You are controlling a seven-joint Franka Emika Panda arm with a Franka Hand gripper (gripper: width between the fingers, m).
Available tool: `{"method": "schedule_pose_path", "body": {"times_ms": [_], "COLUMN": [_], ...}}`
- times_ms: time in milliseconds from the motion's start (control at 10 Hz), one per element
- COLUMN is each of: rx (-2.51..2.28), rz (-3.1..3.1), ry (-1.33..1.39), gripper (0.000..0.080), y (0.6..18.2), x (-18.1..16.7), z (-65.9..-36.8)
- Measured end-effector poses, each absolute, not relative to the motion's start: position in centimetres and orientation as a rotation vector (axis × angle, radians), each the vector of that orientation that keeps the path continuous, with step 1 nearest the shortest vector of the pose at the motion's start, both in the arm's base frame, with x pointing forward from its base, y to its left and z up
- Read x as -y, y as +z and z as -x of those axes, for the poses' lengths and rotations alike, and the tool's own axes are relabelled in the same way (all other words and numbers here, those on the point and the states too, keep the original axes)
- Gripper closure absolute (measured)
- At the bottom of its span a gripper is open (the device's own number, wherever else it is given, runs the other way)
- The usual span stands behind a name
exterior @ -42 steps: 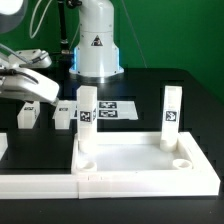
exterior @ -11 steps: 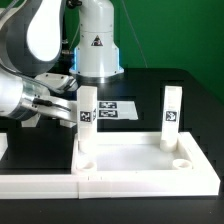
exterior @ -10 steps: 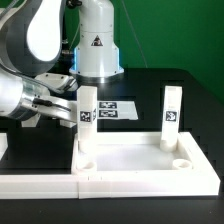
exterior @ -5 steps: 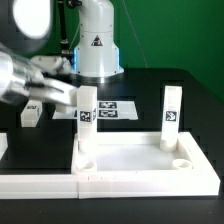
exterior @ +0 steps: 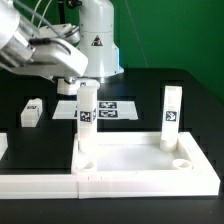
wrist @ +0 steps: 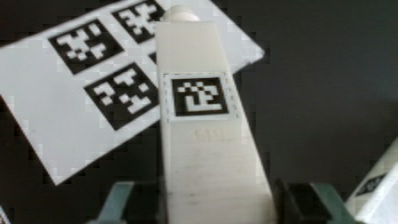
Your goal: Assemble desk
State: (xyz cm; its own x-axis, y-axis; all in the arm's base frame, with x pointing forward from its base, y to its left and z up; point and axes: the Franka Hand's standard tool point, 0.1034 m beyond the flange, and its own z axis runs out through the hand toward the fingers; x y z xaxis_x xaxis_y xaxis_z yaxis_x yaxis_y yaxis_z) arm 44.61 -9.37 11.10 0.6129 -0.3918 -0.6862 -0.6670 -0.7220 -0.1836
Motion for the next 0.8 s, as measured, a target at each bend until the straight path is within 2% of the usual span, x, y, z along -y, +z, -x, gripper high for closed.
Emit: {"method": "schedule_pose_path", "body": {"times_ms": [100,200,400,600,800], "rx": [-0.857,-0.984,-1.106,-1.204,-1.241], "rz": [2.441,2.477,2.501,2.523,2.560], "ry": [0.837,0.774,0.592,0.435,0.291], "gripper": [0.0515,0.0515,0.0515,0.0515,0.0515], "y": [11.2,11.8,15.8,17.9,17.2], "x": [9.0,7.2,1.1,-2.0,-1.5], "z": [-44.5,-45.7,-48.1,-51.4,-51.4]}}
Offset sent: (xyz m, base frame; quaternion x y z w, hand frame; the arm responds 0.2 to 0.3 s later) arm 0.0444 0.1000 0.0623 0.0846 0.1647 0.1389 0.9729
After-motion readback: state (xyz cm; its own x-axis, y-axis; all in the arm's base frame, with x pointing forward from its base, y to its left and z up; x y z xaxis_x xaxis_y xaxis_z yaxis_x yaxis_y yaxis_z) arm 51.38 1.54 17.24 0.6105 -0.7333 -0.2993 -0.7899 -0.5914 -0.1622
